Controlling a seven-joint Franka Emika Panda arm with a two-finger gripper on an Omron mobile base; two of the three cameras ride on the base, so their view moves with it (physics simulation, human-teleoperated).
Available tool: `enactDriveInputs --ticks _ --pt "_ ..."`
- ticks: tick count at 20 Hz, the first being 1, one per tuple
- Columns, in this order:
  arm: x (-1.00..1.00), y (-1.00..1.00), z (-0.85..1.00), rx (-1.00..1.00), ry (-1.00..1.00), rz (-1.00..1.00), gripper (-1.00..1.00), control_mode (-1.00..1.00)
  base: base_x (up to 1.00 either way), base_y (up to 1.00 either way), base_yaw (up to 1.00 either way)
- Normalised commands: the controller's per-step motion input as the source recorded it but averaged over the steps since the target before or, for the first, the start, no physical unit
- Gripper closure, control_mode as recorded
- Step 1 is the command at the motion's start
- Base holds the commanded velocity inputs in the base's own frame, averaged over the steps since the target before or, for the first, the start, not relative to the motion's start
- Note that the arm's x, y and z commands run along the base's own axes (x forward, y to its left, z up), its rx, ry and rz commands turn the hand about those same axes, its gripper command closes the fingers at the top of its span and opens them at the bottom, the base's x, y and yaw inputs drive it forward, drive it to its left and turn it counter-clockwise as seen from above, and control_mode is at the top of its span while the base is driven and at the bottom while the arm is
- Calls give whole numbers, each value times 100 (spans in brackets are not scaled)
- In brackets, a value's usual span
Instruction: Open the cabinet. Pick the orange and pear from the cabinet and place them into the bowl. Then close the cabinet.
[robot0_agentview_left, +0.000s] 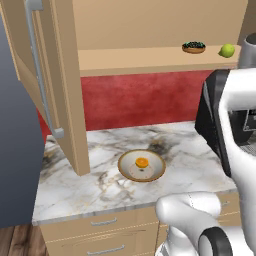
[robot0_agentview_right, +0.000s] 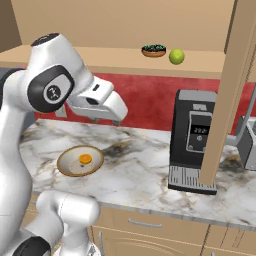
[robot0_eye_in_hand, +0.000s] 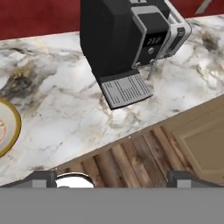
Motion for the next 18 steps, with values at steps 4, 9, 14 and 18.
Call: enactDriveInputs --ticks 4,9,14,18 --pt "0 -26 66 -5 -17 -1 -100 -100 0 0 0" --pt "0 -8 85 -6 -14 0 -100 -100 0 0 0" --pt "26 0 42 -5 -22 2 -100 -100 0 0 0" --pt "34 0 -3 -6 -23 7 -100 -100 0 0 0"
